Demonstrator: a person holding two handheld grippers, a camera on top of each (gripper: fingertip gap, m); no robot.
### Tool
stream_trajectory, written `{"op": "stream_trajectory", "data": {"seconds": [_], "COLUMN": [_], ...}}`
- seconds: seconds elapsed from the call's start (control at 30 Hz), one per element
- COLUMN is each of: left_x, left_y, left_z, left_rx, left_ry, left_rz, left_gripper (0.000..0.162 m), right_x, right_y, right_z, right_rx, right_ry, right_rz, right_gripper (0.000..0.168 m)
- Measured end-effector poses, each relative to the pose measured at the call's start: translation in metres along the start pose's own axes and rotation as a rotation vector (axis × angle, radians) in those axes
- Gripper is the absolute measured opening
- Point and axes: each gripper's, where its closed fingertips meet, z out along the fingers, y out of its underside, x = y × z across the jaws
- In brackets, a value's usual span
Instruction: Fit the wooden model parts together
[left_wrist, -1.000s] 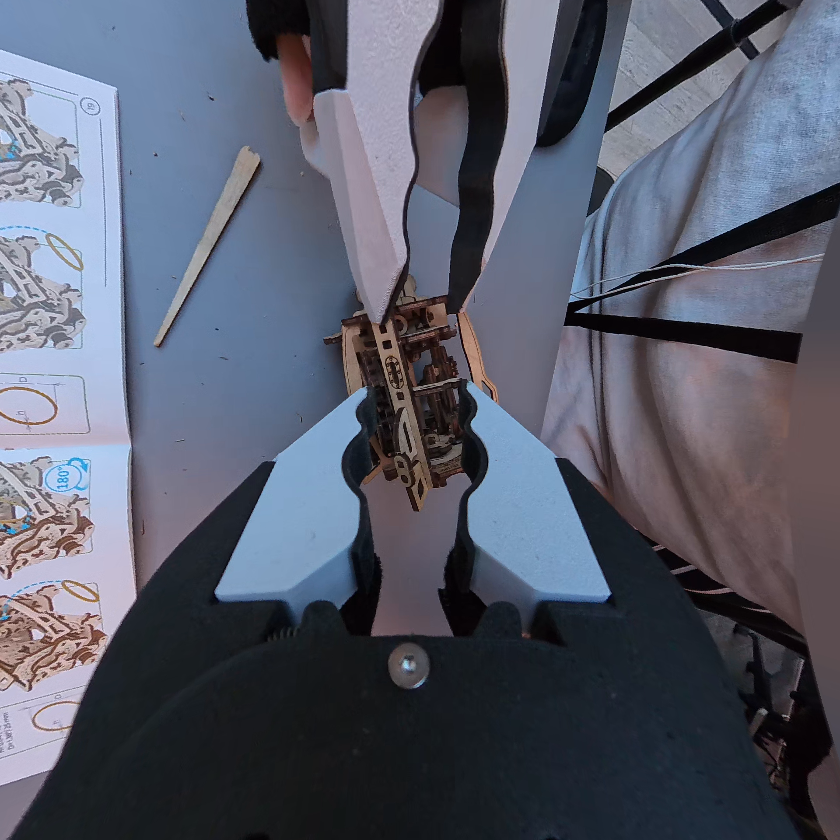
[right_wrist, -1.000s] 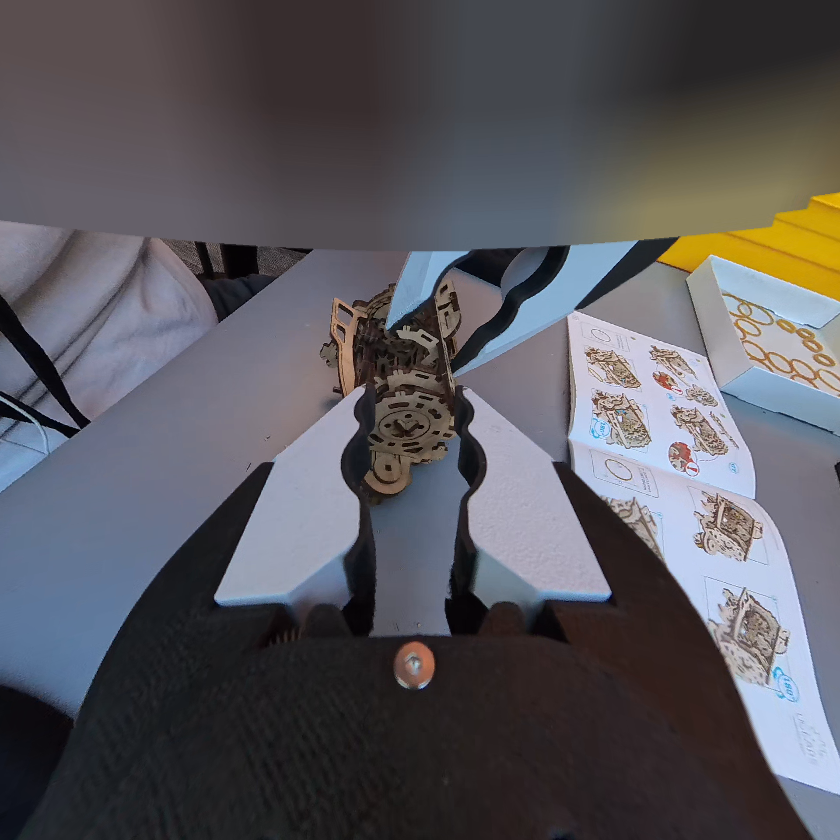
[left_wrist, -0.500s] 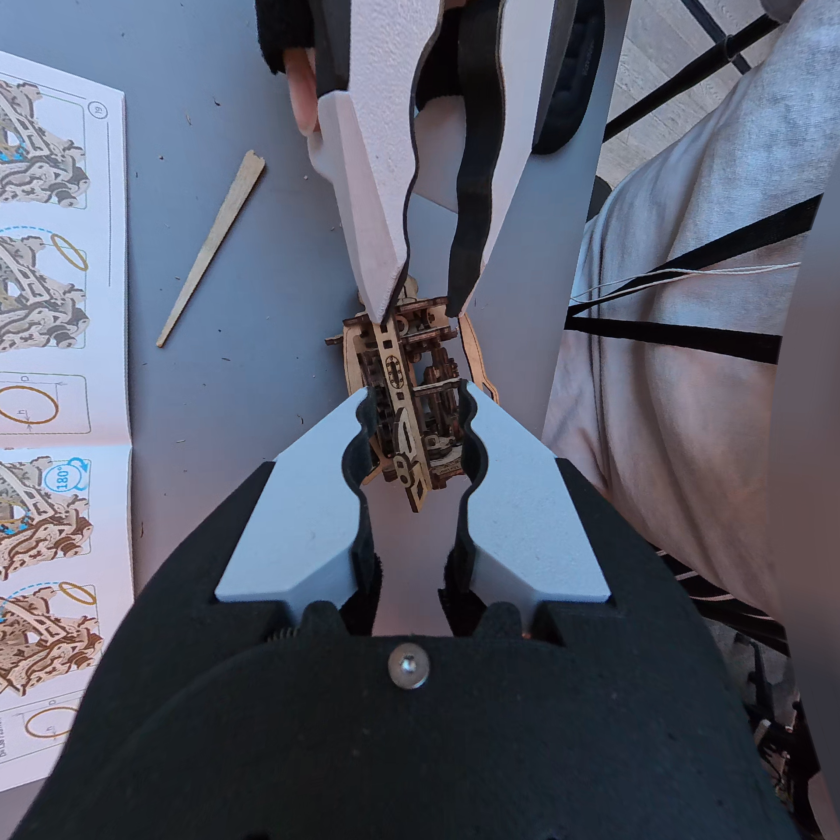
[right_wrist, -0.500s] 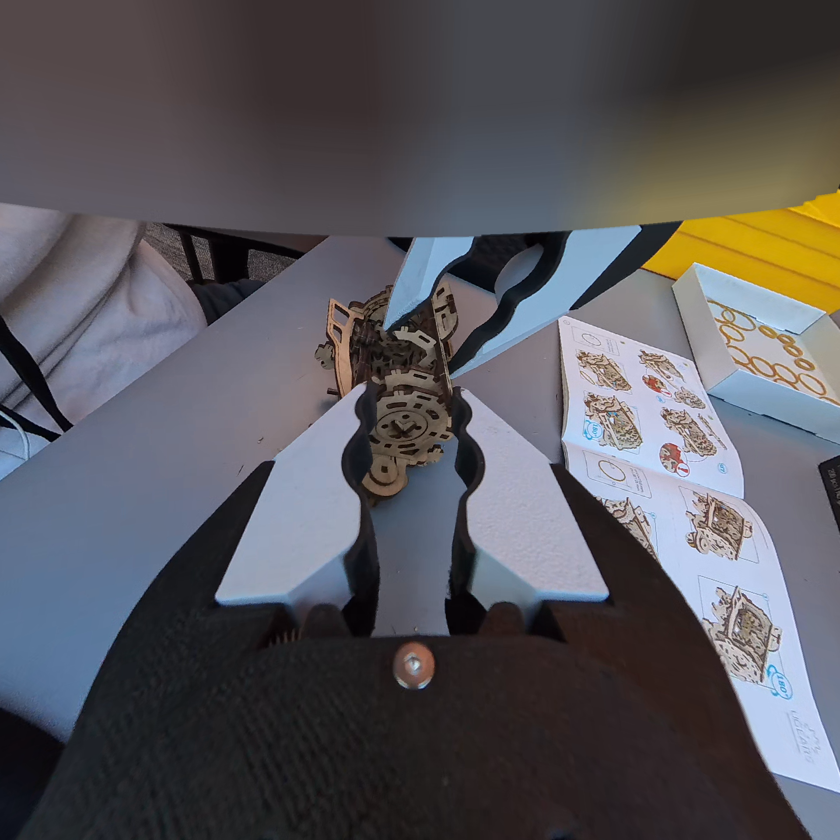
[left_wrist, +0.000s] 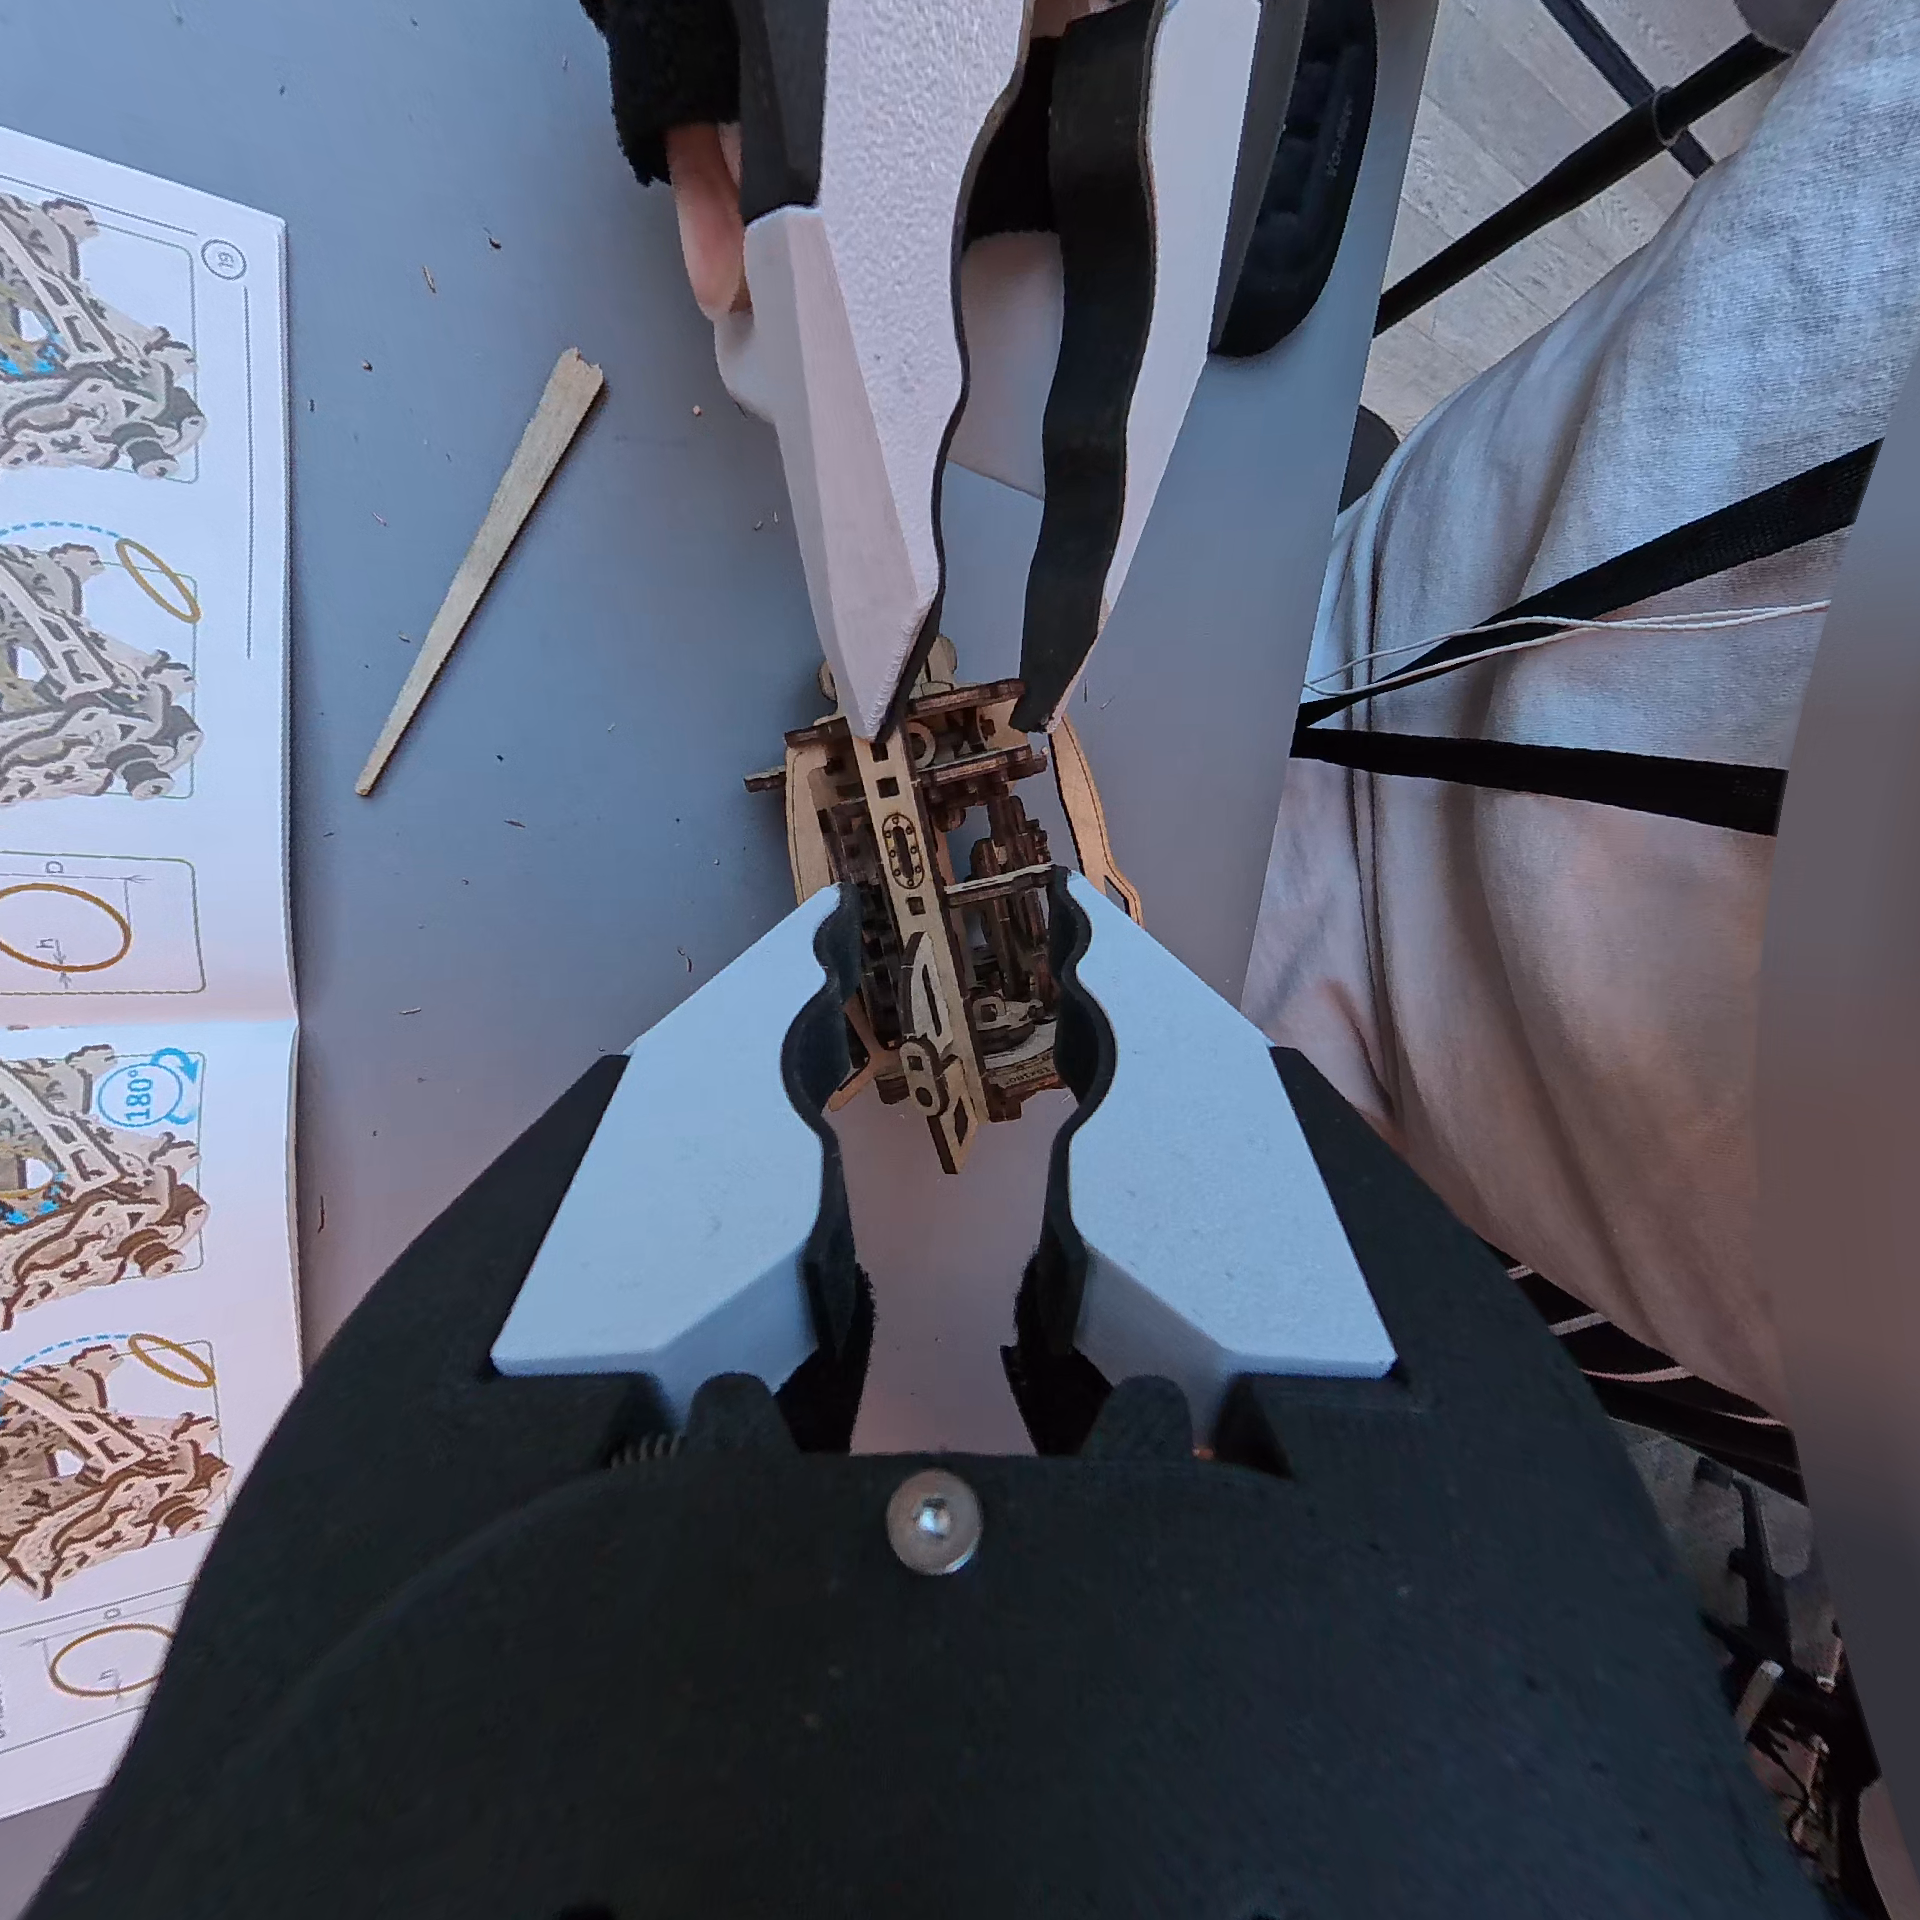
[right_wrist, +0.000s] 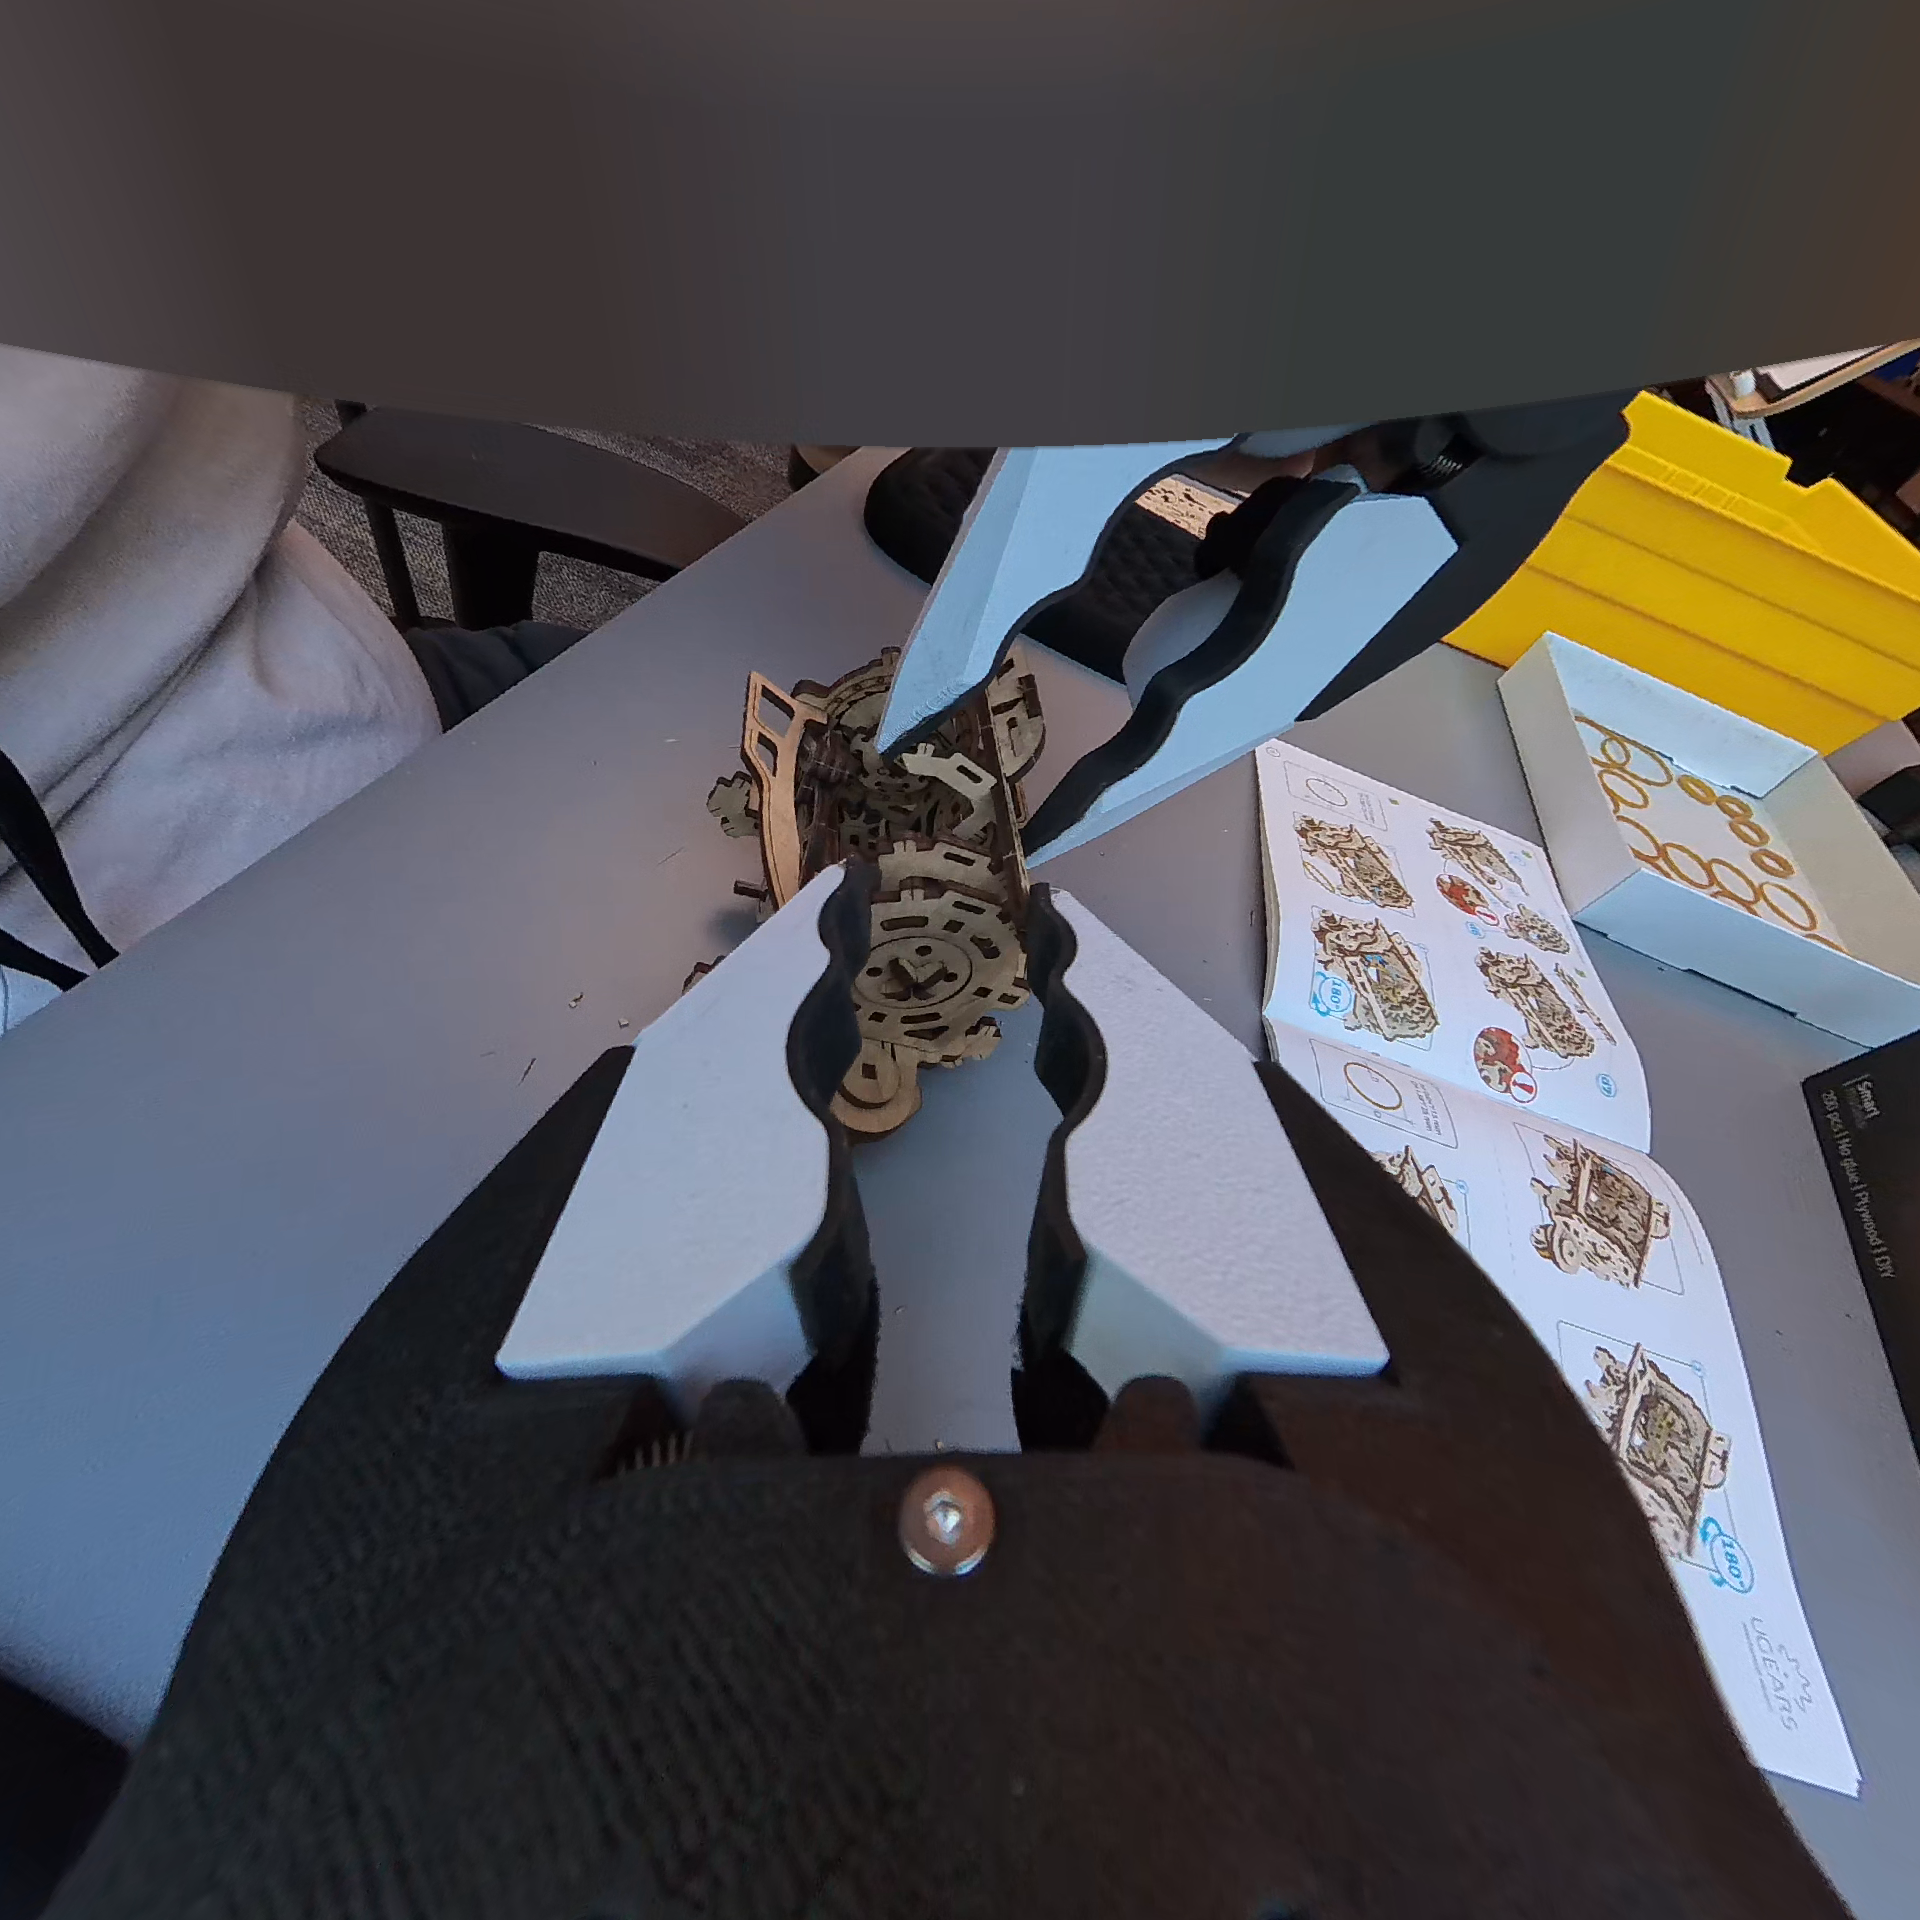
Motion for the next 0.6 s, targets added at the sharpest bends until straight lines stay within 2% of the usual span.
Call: {"op": "stream_trajectory", "data": {"seconds": [0.2, 0.23, 0.3, 0.37, 0.43, 0.5, 0.6], "left_x": [0.003, 0.003, 0.004, 0.003, 0.004, 0.004, 0.004], "left_y": [0.0, 0.0, -0.001, -0.001, -0.001, -0.001, -0.001], "left_z": [0.0, 0.0, 0.001, 0.001, 0.001, 0.001, 0.001], "left_rx": [0.006, 0.008, 0.01, 0.007, 0.006, 0.004, 0.004], "left_ry": [-0.001, -0.005, 0.0, 0.001, 0.0, -0.004, -0.009], "left_rz": [0.006, 0.01, 0.015, 0.017, 0.02, 0.024, 0.029], "left_gripper": [0.034, 0.034, 0.034, 0.034, 0.034, 0.034, 0.034], "right_x": [-0.001, 0.0, 0.009, 0.02, 0.021, 0.022, 0.025], "right_y": [-0.003, -0.006, -0.02, -0.024, -0.016, -0.004, -0.009], "right_z": [-0.001, -0.003, -0.011, -0.018, -0.017, -0.011, -0.009], "right_rx": [0.048, 0.071, 0.165, 0.222, 0.204, 0.131, 0.138], "right_ry": [-0.039, -0.049, -0.057, -0.091, -0.136, -0.124, -0.121], "right_rz": [0.083, 0.101, 0.205, 0.36, 0.466, 0.483, 0.533], "right_gripper": [0.03, 0.026, 0.006, 0.001, 0.0, 0.0, 0.0]}}
